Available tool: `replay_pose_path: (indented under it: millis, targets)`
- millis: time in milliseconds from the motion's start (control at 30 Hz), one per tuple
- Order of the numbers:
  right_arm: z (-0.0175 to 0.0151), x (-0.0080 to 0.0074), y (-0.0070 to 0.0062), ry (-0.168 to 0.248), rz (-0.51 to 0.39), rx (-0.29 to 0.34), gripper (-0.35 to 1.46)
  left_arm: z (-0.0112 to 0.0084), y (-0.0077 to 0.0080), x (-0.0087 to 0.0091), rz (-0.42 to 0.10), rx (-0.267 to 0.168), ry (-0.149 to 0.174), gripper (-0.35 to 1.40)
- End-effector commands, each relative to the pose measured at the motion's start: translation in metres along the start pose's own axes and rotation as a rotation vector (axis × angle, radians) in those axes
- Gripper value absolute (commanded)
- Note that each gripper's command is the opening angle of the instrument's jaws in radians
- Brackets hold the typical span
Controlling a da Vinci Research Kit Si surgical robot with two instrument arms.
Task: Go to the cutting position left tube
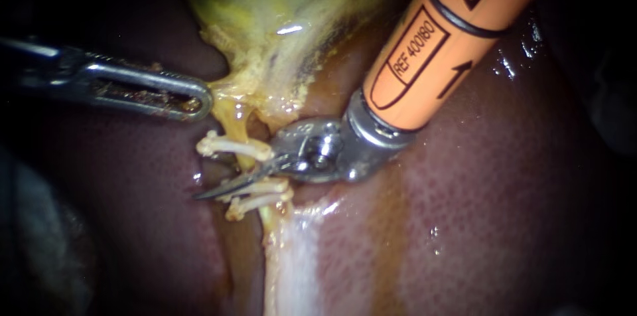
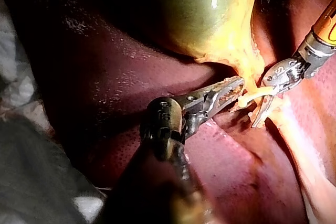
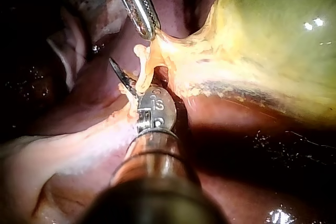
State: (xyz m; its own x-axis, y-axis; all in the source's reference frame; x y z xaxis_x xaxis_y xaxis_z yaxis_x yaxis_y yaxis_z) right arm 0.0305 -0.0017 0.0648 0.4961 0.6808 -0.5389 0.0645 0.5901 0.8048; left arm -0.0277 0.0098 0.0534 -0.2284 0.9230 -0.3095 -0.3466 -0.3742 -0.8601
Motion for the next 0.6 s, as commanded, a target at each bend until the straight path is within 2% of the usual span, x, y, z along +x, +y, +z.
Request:
replay_pose_path:
  millis: [33, 367, 600]
  targets:
    - [0.0001, 0.0001, -0.0001, 0.007, 0.001, 0.003, 1.23, 0.0, 0.0, 0.0, 0.0, 0.0, 0.0, -0.35]
    - [0.0004, 0.0003, -0.0008, 0.02, 0.004, 0.02, 1.25, 0.0, 0.0, 0.0, 0.0, 0.0, 0.0, -0.35]
    - [0.0009, 0.001, -0.0025, 0.043, 0.001, 0.075, 1.26, -0.0001, 0.0, 0.0, 0.0, 0.0, 0.0, -0.35]
